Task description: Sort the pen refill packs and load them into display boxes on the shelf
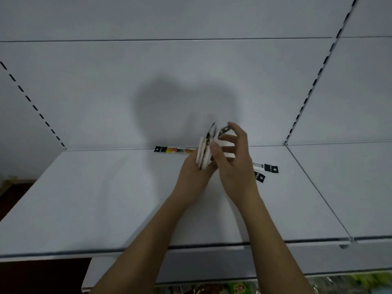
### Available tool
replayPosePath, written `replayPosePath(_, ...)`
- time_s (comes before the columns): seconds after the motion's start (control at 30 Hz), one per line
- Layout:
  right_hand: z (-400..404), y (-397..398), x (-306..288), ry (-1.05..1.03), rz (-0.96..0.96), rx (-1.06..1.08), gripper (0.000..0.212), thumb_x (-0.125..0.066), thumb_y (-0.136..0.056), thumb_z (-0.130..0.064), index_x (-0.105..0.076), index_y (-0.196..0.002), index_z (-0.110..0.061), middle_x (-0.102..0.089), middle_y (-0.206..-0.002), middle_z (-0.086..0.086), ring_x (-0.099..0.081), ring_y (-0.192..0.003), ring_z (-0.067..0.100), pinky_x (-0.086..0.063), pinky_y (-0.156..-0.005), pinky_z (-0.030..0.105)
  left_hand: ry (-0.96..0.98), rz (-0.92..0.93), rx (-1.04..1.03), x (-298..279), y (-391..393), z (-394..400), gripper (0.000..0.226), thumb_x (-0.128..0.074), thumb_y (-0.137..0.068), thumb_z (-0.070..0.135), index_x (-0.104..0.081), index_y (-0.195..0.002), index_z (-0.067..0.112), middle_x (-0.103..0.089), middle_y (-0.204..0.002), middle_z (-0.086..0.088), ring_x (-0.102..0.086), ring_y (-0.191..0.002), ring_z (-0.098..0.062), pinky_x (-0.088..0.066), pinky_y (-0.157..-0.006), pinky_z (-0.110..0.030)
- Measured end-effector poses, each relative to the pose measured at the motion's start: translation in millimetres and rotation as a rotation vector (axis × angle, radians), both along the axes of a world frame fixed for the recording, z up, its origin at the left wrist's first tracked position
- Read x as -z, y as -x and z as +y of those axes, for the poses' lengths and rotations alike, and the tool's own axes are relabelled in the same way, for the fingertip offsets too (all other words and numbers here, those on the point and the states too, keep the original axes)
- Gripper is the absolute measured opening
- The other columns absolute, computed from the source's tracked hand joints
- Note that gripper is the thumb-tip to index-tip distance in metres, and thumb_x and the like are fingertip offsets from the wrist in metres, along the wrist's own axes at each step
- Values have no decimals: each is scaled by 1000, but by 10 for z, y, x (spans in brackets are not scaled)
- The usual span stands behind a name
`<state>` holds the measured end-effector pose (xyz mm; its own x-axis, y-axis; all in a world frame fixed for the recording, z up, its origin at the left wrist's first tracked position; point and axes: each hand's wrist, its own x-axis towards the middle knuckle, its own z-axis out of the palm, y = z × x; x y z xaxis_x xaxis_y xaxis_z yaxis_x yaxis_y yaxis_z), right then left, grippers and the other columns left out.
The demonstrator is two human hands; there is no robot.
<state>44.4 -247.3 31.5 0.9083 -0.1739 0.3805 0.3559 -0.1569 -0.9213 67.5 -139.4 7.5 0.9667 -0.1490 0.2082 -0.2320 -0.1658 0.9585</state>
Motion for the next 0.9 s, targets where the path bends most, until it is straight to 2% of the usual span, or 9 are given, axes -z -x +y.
replayPosePath(0.07,-29,140,-35,-21,48,141,39,-52,-99,-35,-43,-136,-29,-59,-116,-10,-60,-98,-4,-46,-75,9,-25,63,17,-8,39,43,9,-66,-92,18,-60,-90,11,-56,-65,6,-51,-54,-8,-43,-56,-24)
replayPosePath(0.13,-91,321,-50,18,102,261,21,-46,-102,-39,-56,-119,-31,-62,-108,-13,-60,-95,-1,-43,-75,11,-24,114,74,-22,120,73,15,-67,-91,17,-57,-88,7,-50,-61,5,-46,-52,-11,-42,-52,-24)
replayPosePath(0.2,-173,540,-38,168,183,316,18,-47,-102,-36,-62,-98,-27,-66,-96,-13,-60,-88,-1,-41,-70,12,-27,120,137,-49,240,104,15,-67,-89,17,-57,-87,7,-48,-58,7,-45,-50,-10,-41,-50,-22)
replayPosePath(0.3,-271,951,18,424,350,375,19,-51,-99,-35,-63,-87,-26,-66,-87,-12,-59,-81,3,-46,-67,23,-54,100,219,-103,425,140,9,-67,-88,20,-61,-86,14,-52,-58,8,-46,-50,-8,-42,-53,-23)
replayPosePath(0.43,-384,1506,81,567,520,410,16,-52,-98,-34,-64,-91,-27,-65,-89,-14,-58,-74,4,-49,-69,31,60,183,305,-91,768,84,7,-65,-90,20,-61,-90,14,-48,-56,0,-43,-49,-15,-38,-44,-21)
replayPosePath(0.5,-495,1749,79,599,615,399,16,-51,-99,-35,-64,-99,-27,-64,-96,-15,-58,-82,6,-50,-74,32,84,224,369,-82,977,-8,6,-65,-90,19,-60,-90,15,-46,-57,-2,-43,-51,-17,-36,-43,-22)
replayPosePath(0.63,-776,2254,98,579,770,369,22,-51,-99,-40,-62,-112,-27,-60,-108,-14,-58,-94,6,-53,-82,33,-22,195,483,-52,1257,-303,7,-65,-90,19,-62,-93,13,-49,-57,-2,-45,-53,-16,-36,-44,-22)
replayPosePath(0.77,-1202,2860,155,559,823,450,23,-51,-100,-38,-62,-115,-24,-61,-109,-9,-58,-95,9,-52,-86,34,-28,222,493,92,1564,-746,2,-63,-91,17,-63,-93,16,-49,-59,-3,-45,-56,-20,-37,-50,-28)
replayPosePath(0.9,-1739,3542,167,512,852,523,22,-51,-100,-33,-63,-112,-19,-63,-106,-3,-59,-91,12,-49,-81,32,-89,181,548,253,2004,-1371,5,-62,-91,12,-63,-91,17,-50,-59,-5,-46,-54,-21,-38,-49,-31)
